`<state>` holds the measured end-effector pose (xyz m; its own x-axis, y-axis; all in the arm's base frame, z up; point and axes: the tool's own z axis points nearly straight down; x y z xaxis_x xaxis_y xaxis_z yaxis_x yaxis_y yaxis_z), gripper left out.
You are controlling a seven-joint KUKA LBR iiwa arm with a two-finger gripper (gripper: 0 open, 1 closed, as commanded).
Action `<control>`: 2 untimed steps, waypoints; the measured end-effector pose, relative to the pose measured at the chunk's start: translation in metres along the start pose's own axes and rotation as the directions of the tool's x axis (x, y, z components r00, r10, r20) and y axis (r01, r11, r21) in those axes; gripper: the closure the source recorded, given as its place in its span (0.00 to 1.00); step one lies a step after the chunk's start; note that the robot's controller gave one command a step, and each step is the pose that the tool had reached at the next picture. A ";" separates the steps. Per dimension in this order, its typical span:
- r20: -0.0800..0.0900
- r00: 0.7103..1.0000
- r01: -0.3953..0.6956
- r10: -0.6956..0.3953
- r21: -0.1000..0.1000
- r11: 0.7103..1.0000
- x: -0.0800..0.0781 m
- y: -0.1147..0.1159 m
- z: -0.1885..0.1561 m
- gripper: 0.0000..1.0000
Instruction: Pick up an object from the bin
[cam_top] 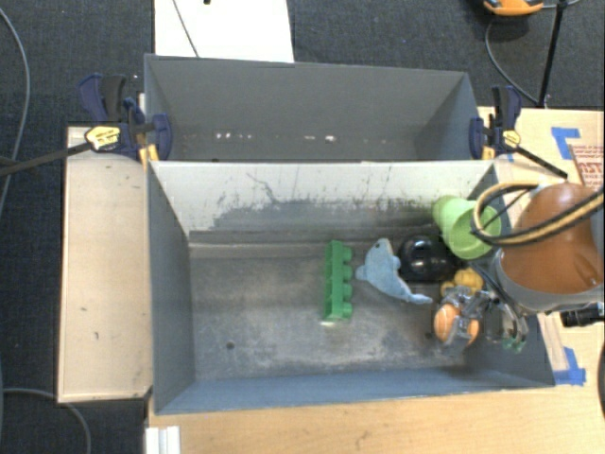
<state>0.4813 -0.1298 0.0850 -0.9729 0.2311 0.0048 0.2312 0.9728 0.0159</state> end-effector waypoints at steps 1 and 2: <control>0.003 1.000 0.001 -0.001 0.000 1.000 -0.001 0.000 -0.015 1.00; 0.006 1.000 0.002 -0.002 0.000 1.000 -0.001 0.000 -0.027 1.00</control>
Offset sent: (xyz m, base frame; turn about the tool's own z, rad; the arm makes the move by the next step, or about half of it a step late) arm -0.0002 0.0000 0.0455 0.0000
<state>0.4827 -0.1301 0.1115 -0.9733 0.2296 -0.0008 0.2295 0.9732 0.0161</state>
